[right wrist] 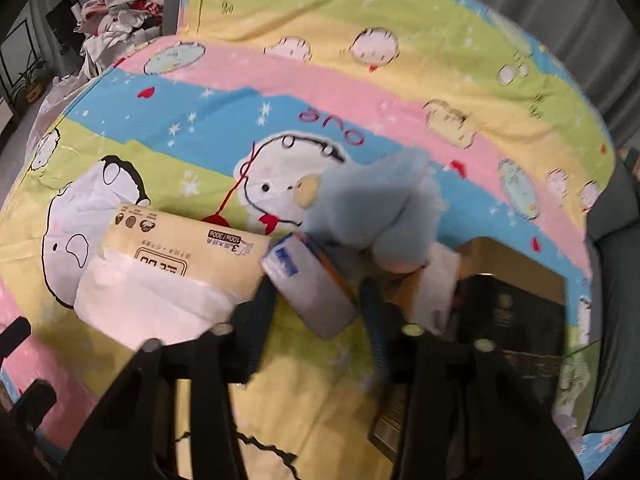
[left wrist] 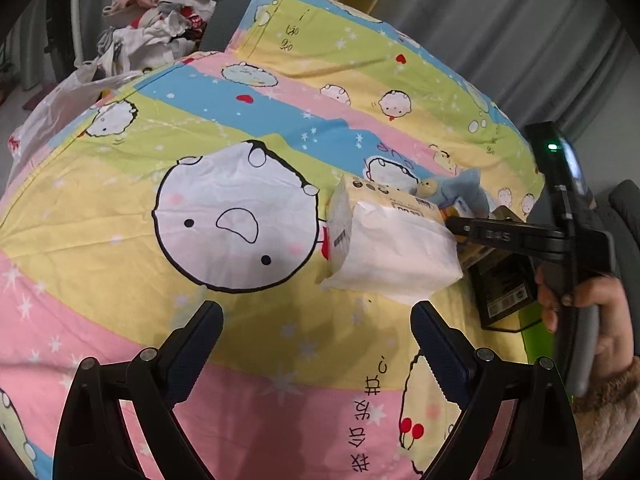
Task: Organize soft objects
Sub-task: 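Grasp the small white-and-blue box with the right gripper and lift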
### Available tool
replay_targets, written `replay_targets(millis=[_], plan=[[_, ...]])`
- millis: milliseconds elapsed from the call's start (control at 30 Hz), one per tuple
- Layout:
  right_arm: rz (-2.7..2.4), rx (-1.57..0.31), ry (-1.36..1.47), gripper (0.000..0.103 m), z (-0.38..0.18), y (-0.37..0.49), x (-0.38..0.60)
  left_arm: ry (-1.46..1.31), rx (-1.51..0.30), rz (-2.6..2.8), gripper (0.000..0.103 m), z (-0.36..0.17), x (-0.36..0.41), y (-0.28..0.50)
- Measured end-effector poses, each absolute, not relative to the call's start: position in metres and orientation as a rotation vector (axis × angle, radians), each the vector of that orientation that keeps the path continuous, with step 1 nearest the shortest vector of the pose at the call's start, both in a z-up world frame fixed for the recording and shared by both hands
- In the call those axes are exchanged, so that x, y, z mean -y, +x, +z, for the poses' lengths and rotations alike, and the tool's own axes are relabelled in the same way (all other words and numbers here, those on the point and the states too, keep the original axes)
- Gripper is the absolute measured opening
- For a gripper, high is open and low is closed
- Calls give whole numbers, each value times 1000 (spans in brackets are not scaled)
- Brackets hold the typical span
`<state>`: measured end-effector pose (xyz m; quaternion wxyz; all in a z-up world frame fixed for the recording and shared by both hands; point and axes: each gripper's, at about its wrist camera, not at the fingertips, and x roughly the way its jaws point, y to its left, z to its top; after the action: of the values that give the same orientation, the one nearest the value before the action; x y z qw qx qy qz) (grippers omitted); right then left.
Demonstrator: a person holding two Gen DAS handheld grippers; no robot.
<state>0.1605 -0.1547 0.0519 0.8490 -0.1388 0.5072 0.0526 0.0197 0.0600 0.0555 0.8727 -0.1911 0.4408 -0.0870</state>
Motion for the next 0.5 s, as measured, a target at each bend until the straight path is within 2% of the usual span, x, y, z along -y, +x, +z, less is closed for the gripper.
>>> replay_targets(millis=[133,367,500], plan=[[87,-1034,-219,33,56,154,157,-393,-918,-190,95,56,-59,19],[169,-894,40,33,106,82,186,-357,-921,-193,95,56,-54,15],[303,-865,224,33,106,33,200,-344,-913,-190,95,57,-51,12]])
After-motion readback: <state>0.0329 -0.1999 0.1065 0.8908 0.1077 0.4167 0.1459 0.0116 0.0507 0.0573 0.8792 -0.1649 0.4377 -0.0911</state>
